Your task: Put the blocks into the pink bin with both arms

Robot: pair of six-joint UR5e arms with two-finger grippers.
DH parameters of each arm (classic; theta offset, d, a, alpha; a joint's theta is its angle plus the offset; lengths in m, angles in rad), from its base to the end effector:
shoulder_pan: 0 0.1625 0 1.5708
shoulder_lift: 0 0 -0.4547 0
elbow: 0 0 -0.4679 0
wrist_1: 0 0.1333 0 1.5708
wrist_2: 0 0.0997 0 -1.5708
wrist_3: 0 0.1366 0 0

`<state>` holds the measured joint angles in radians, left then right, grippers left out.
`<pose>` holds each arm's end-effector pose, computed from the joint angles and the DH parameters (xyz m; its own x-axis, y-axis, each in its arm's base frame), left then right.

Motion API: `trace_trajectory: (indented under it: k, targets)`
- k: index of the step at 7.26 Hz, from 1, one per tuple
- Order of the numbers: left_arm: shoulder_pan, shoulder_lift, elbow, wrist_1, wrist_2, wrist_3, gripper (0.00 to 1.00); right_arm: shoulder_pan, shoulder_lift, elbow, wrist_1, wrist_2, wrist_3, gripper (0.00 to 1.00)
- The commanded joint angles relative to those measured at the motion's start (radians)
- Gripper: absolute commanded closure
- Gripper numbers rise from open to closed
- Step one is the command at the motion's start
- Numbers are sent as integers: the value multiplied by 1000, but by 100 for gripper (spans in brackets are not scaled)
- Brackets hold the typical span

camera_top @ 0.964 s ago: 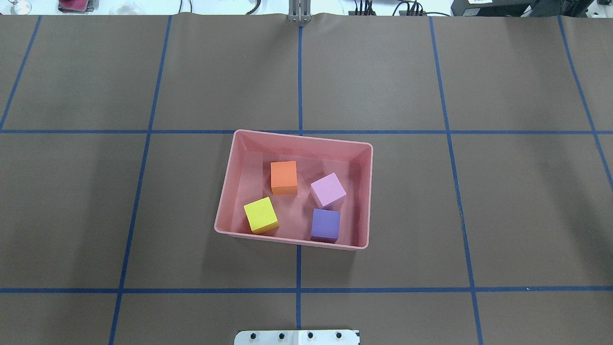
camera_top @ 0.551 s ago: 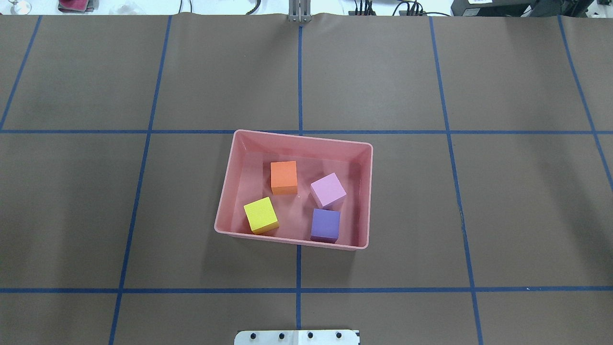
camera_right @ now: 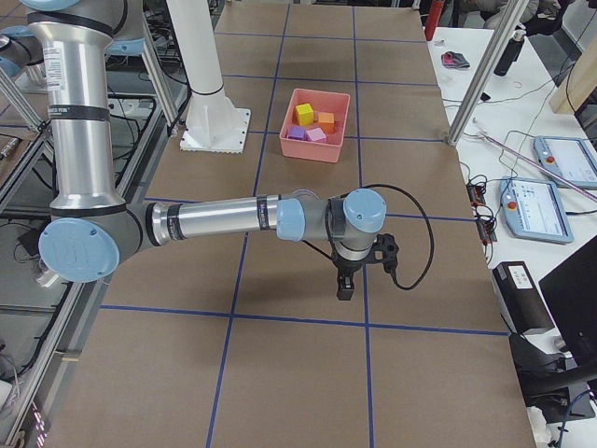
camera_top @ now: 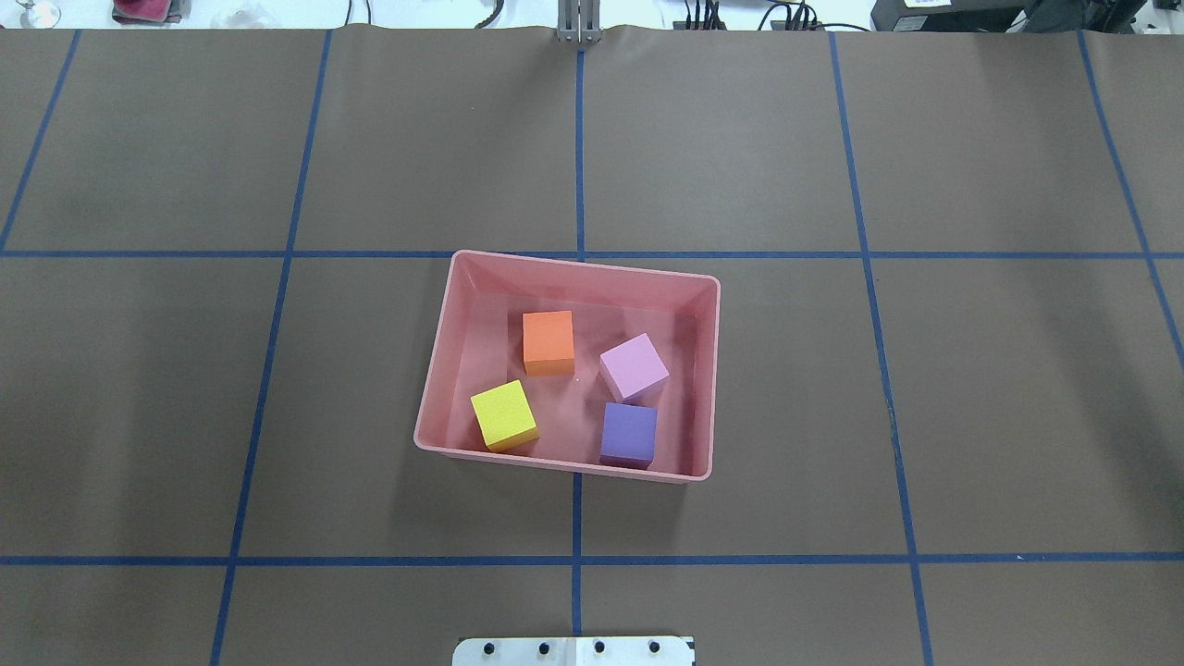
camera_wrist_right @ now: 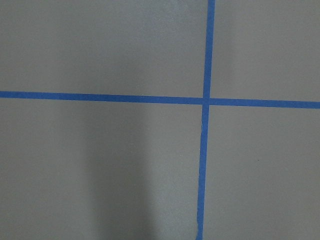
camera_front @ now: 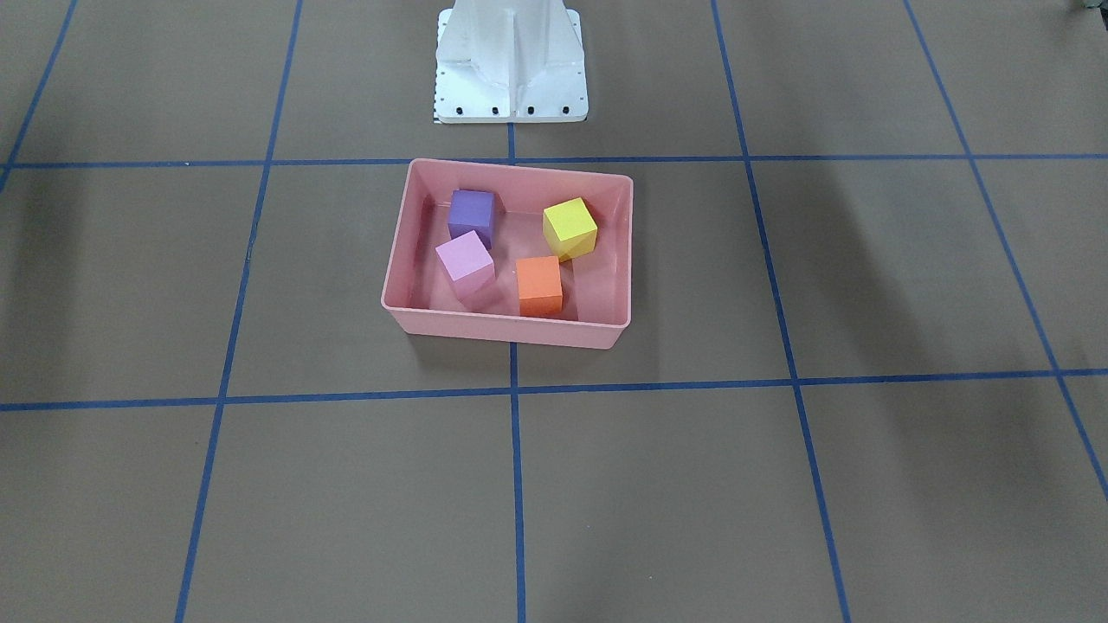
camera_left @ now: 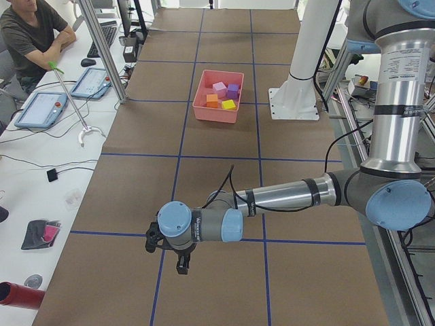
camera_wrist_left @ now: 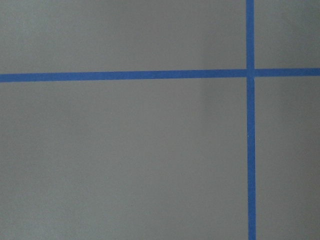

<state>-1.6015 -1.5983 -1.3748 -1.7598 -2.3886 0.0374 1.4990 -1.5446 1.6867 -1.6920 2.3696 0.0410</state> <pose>-0.0513 -0.5741 0.7868 0.6846 0.0313 -0.7282 0.0051 0.9988 0.0478 -0.0060 -0.5778 0.6440 0.6971 -0.0240 0.7166 0.0432 0.9990 -0.0085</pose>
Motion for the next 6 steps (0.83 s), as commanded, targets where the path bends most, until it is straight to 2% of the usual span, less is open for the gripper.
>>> trace_trajectory:
  k: [1, 2, 4, 6]
  targets:
    - [0, -8, -7, 0, 0, -24, 0, 0, -5, 4, 0, 2, 2, 0]
    - [0, -26, -13, 17, 0, -77, 0, 0, -3, 4, 0, 2, 0, 0]
    - [3, -40, -107, 148, 2, -105, 0, -5, 6, 8, 2, -3, -3, 0]
    - [3, -54, -177, 227, 2, -106, 0, -5, 1, 2, 2, -3, -1, 0]
